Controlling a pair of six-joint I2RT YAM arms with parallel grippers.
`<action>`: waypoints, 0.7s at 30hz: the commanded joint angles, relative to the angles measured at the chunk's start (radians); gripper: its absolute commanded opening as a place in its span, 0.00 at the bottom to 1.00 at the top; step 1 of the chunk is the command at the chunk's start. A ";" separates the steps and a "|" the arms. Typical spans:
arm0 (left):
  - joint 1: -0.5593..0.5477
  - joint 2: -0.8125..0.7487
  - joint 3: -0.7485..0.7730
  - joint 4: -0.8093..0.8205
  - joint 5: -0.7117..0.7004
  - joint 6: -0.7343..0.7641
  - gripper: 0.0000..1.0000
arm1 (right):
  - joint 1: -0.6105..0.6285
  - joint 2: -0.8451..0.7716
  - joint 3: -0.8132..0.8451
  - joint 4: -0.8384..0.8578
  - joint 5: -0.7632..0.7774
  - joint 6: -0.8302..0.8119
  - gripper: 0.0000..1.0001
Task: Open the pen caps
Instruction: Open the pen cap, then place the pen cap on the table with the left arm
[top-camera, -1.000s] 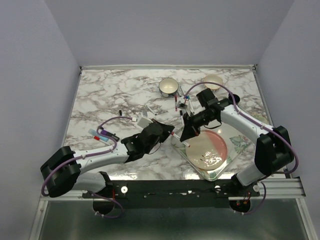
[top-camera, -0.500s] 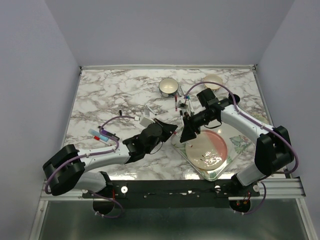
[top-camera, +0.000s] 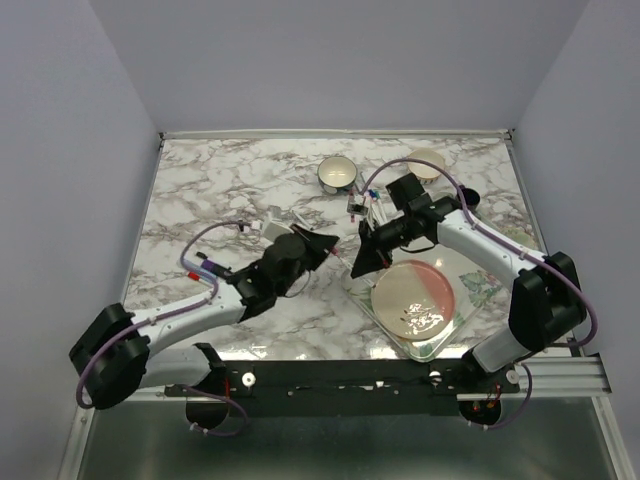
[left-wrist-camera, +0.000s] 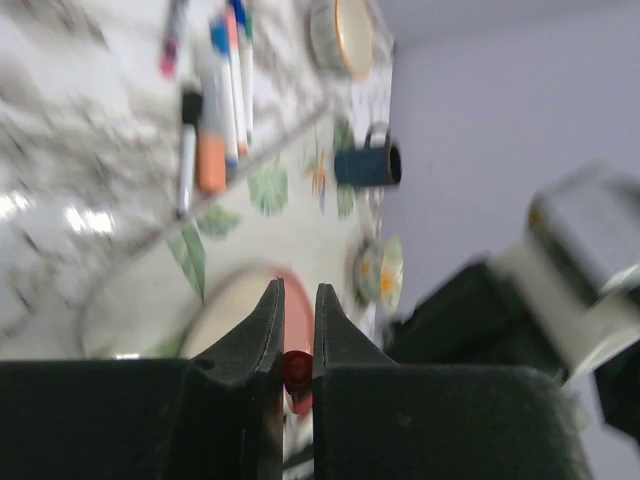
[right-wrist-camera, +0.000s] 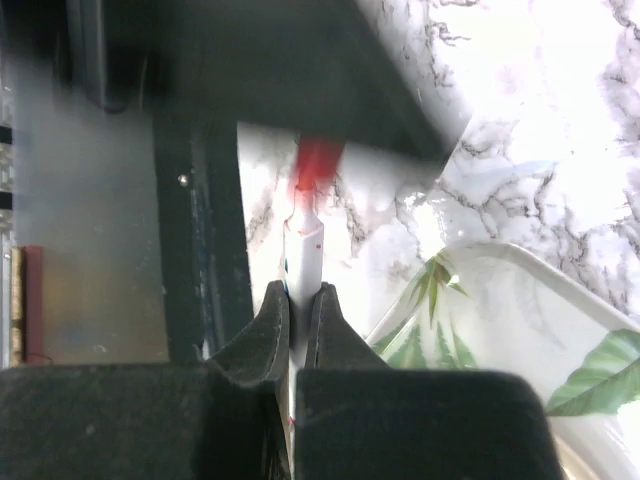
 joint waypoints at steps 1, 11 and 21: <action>0.246 -0.173 -0.019 -0.088 -0.123 0.081 0.00 | 0.022 0.013 -0.007 -0.112 0.002 -0.018 0.01; 0.450 -0.296 -0.088 -0.179 0.003 0.177 0.00 | 0.039 0.016 -0.015 -0.096 0.039 -0.018 0.00; 0.618 -0.362 -0.230 -0.266 0.081 0.251 0.00 | 0.039 0.031 -0.006 -0.119 0.053 -0.076 0.01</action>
